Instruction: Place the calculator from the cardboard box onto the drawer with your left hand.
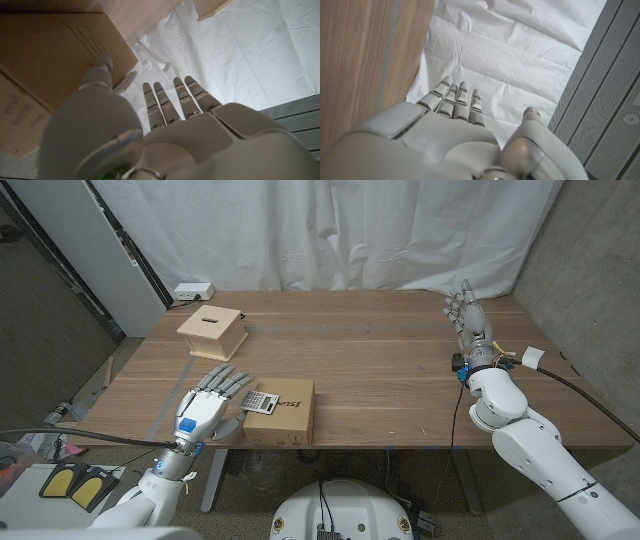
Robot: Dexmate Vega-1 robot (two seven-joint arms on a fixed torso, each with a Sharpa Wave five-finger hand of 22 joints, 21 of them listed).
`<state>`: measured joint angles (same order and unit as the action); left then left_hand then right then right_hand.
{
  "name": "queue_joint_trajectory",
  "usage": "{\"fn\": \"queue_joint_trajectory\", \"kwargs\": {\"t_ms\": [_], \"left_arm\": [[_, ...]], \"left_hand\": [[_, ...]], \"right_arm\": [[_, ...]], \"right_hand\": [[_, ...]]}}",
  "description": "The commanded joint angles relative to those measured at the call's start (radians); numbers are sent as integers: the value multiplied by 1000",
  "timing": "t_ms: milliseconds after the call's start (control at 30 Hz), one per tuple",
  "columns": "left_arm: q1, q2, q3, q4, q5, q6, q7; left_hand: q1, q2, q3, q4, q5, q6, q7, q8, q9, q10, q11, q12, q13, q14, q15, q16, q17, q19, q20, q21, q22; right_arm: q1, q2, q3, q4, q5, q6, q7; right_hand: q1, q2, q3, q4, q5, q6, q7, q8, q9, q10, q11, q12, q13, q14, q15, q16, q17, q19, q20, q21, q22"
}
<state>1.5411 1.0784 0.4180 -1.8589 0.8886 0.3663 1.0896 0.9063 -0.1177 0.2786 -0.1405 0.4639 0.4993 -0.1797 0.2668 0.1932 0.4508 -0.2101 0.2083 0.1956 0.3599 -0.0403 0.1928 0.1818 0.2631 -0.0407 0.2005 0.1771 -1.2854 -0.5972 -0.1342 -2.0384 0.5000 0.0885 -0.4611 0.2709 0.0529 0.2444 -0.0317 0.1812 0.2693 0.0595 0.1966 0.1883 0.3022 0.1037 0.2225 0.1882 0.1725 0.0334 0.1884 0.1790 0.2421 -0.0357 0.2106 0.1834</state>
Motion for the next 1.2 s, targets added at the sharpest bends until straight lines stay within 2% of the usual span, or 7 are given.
{"fn": "queue_joint_trajectory", "kwargs": {"t_ms": [33, 233, 567, 767, 1000, 1200], "left_arm": [[-12, -1, 16, 6, -16, -2, 23], [-13, -1, 17, 11, -21, -8, 27], [3, -44, -27, 36, -1, -60, 27], [22, -69, -61, 44, 12, -95, 27], [53, -125, -127, 58, 55, -155, 27], [73, -145, -151, 59, 69, -166, 27]], "left_hand": [[20, 2, -1, 4, 2, 50, 0, 19, 3, 22, -1, 6, 1, 17, -168, 8, 1, 12, -113, 6, 2], [31, 7, -5, 8, -5, 139, -5, 49, 3, 64, 2, 9, 1, 40, -172, 10, 1, 17, -110, 6, 2], [47, 15, -4, 9, -11, 202, -4, 69, 3, 95, 2, 9, 1, 61, -175, 11, 2, 25, -111, 7, 2], [51, 17, -3, 9, -13, 215, -6, 73, 3, 102, 3, 9, 1, 66, -175, 10, 2, 27, -111, 8, 2], [63, 23, 0, 8, -17, 193, -16, 62, 3, 105, 2, 6, 1, 70, -177, 8, 2, 29, -108, 8, 2], [69, 27, 2, 7, -19, 193, -18, 60, 3, 105, 2, 4, 1, 72, -177, 7, 2, 30, -108, 7, 2]], "right_arm": [[0, 9, -5, 9, 5, 22, 16], [4, 11, -15, 6, 4, 23, 18], [3, 10, -21, -14, -4, 13, 9], [2, 14, -24, -15, -6, 14, 7], [-2, 15, -29, -23, -11, 12, 2], [-10, 14, -31, -33, -16, 10, -1]], "right_hand": [[-9, 2, -3, 0, 5, 13, -1, 4, 5, 10, -2, 8, 2, 13, 1, 4, 5, 12, -2, 2, 2], [-10, 2, -3, 0, 5, 14, -1, 4, 5, 12, -3, 9, 2, 16, -1, 5, 6, 15, -2, 2, 2], [-12, 1, -4, 0, 5, 14, -1, 4, 5, 11, -6, 8, 2, 19, -2, 5, 6, 18, -2, 3, 2], [-12, 1, -5, -1, 5, 14, -2, 4, 5, 11, -5, 8, 2, 21, -2, 5, 6, 20, -1, 3, 2], [-13, 2, -5, -1, 5, 14, -2, 4, 5, 11, -6, 7, 2, 24, -3, 6, 6, 22, 1, 3, 2], [-14, 2, -6, -1, 5, 15, -2, 4, 5, 13, -4, 8, 2, 27, -2, 6, 6, 23, 1, 3, 2]]}}
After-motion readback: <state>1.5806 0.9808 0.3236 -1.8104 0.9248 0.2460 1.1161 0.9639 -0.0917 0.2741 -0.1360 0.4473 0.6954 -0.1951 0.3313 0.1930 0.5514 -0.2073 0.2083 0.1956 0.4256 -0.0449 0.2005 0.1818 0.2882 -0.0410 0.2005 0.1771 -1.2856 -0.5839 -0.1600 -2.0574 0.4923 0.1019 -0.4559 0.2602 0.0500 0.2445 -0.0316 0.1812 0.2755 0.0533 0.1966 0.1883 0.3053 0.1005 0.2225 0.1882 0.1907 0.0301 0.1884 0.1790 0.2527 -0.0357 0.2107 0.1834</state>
